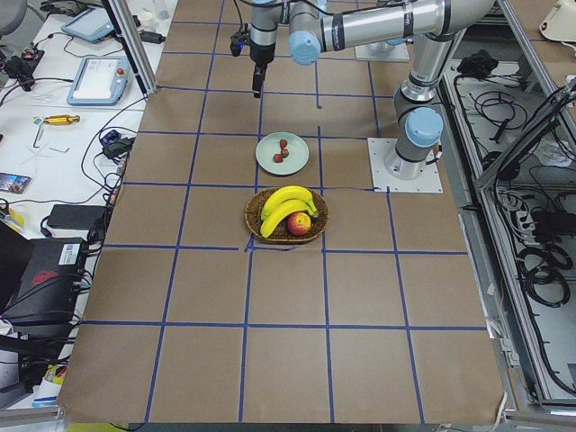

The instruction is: Collect all strawberries into plate

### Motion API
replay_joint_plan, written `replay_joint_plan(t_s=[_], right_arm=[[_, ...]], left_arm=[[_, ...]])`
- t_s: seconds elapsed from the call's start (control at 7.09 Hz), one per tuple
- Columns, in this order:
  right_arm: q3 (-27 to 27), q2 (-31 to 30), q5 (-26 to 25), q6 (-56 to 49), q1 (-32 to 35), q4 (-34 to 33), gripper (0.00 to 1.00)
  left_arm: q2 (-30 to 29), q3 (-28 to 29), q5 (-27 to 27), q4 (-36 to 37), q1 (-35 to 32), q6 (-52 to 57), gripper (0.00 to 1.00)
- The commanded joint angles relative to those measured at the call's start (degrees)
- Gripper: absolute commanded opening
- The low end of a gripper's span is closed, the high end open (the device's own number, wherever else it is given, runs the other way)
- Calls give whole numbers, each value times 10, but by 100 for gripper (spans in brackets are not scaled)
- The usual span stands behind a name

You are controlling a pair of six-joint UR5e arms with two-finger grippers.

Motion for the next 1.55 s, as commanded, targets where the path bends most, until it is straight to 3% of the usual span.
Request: replay_joint_plan(t_s=[0.0,0.42,0.99,1.41], right_arm=[[0,0,14,1,0,0,100],[0,0,18,1,0,-7,100],[-3,3,17,22,-1,-57,100],[-5,3,9,13,-3,-52,100]], left_arm=[[16,63,-38,-58,-21,-47,100],[40,23,-41,-59,-19,-56,100],[40,59,-39,-158,-19,-47,100],[44,53,-35,-156,-15,-46,100]])
